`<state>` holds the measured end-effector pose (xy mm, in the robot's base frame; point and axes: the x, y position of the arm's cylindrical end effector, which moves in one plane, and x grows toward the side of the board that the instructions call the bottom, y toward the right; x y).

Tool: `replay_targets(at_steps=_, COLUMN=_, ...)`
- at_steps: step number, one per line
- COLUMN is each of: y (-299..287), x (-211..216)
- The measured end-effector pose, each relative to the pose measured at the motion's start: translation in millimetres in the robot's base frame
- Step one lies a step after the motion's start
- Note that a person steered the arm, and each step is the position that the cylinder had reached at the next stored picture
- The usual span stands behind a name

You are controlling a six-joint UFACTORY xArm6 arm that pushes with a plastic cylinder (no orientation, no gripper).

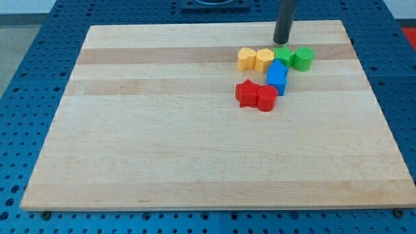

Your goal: Slide the green circle to the right of the cube

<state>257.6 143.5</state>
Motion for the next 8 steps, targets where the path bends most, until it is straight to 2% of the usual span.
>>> replay_targets(at_steps=8, y=27.5, x=60.9)
